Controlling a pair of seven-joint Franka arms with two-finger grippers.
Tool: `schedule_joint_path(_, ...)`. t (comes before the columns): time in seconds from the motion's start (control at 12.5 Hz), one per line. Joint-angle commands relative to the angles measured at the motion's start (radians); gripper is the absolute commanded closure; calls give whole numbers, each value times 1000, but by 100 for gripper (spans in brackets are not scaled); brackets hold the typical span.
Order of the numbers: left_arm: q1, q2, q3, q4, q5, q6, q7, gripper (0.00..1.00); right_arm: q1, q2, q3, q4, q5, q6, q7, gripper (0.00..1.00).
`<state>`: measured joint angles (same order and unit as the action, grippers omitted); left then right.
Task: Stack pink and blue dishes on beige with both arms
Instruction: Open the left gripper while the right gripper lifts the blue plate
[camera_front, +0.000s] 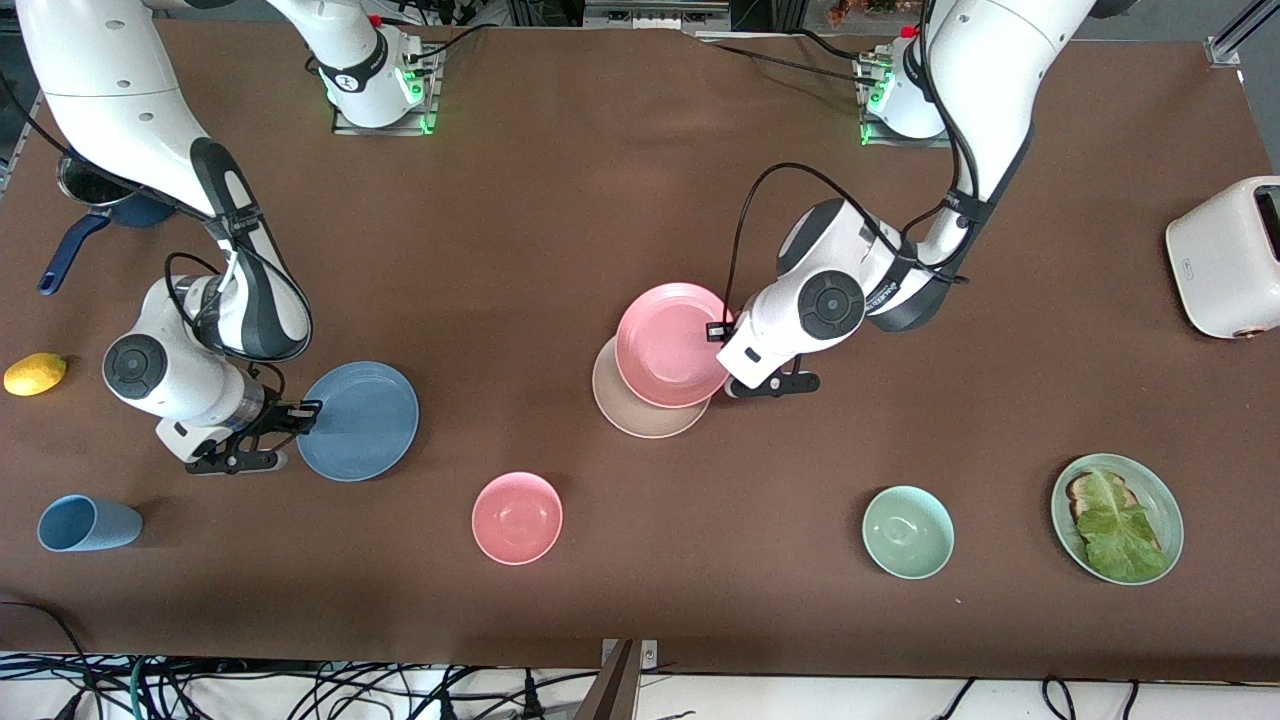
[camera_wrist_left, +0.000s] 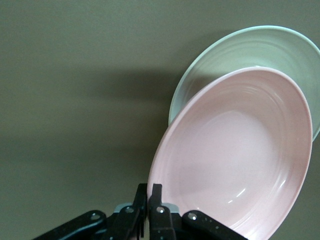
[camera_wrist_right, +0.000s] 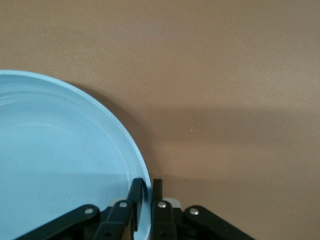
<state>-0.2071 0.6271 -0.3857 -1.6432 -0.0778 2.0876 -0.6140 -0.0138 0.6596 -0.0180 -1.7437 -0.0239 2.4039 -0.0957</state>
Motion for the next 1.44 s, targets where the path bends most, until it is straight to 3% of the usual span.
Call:
schedule_joint_path(0.0, -46, 91, 19, 129, 38, -4, -44, 100, -14, -5, 12, -13, -2, 6, -13, 100)
schedule_joint_path(0.4, -44, 115, 41, 155, 39, -4, -47, 100, -11, -29, 15, 16, -1, -26, -12, 100)
schedule_joint_path(0.48, -37, 117, 41, 161, 39, -4, -44, 52, -8, -31, 16, 53, -1, -75, -10, 100)
schedule_joint_path(0.56, -35, 112, 41, 164, 38, -6, -50, 12, -8, -31, 20, 99, -1, -130, -10, 100)
schedule_joint_path(0.64, -35, 106, 42, 168, 39, -6, -55, 0, -6, -31, 20, 133, -1, -176, -10, 100)
schedule_joint_path(1.04, -25, 91, 60, 200, 44, -20, -73, 0, -3, -58, 43, 171, 1, -255, -7, 100)
schedule_joint_path(1.36, 50, 45, 62, 191, 46, -92, -67, 0, 40, -81, 62, 228, 6, -357, 92, 100)
